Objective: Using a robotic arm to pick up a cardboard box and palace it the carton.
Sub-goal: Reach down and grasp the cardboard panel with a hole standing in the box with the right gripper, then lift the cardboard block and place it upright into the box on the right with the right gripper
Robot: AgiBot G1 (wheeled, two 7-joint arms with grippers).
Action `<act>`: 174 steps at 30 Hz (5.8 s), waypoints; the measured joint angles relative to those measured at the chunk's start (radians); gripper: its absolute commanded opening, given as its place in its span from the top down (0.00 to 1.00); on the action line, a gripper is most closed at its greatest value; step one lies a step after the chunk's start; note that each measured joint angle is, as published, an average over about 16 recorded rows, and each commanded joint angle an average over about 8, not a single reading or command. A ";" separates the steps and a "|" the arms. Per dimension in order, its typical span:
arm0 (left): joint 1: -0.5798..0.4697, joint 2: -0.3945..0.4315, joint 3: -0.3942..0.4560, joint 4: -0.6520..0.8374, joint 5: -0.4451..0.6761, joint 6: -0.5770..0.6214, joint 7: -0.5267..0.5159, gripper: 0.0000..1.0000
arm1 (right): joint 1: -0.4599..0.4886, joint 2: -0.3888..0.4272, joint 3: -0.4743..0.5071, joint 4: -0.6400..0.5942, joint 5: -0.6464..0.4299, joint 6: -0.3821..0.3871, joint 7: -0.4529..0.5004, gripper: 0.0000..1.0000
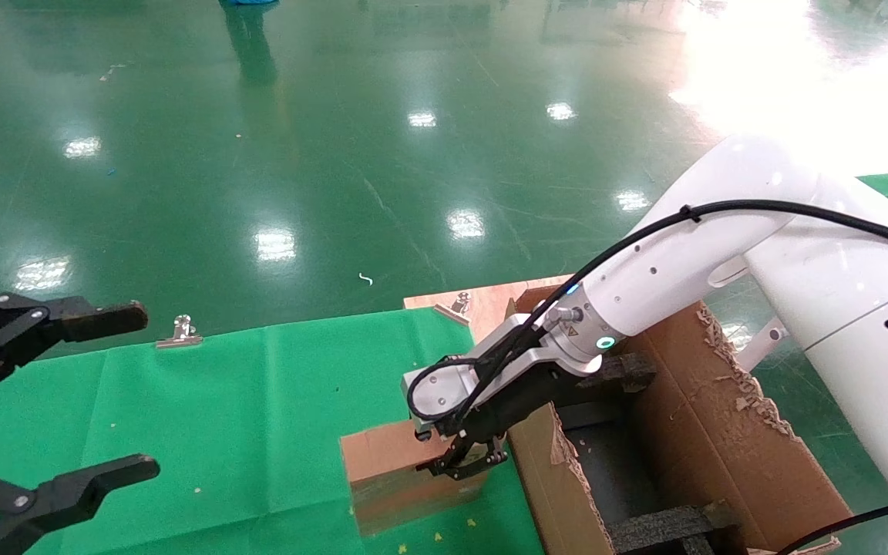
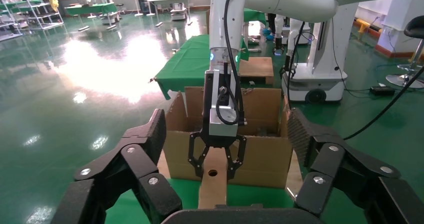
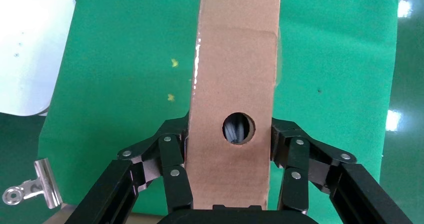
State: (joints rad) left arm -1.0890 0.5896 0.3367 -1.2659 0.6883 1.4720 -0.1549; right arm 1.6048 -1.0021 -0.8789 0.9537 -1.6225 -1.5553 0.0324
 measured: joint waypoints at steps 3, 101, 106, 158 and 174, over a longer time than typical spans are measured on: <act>0.000 0.000 0.000 0.000 0.000 0.000 0.000 0.00 | 0.002 0.000 0.000 -0.001 0.002 0.000 -0.002 1.00; 0.000 -0.001 0.001 0.000 -0.001 -0.001 0.001 0.00 | 0.553 0.694 -0.884 -0.105 0.484 0.409 0.565 1.00; 0.000 -0.001 0.001 0.000 -0.001 -0.001 0.001 0.00 | 0.543 0.722 -0.895 -0.056 0.468 0.447 0.617 1.00; -0.001 -0.001 0.002 0.001 -0.002 -0.001 0.001 0.00 | 0.519 0.747 -1.013 0.306 0.067 0.708 1.346 1.00; -0.001 -0.001 0.002 0.001 -0.002 -0.001 0.001 0.00 | 0.447 0.713 -1.053 0.321 0.004 0.785 1.490 1.00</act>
State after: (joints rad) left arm -1.0896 0.5888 0.3389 -1.2652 0.6864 1.4711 -0.1535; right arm 2.0522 -0.2889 -1.9323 1.2746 -1.6183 -0.7707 1.5229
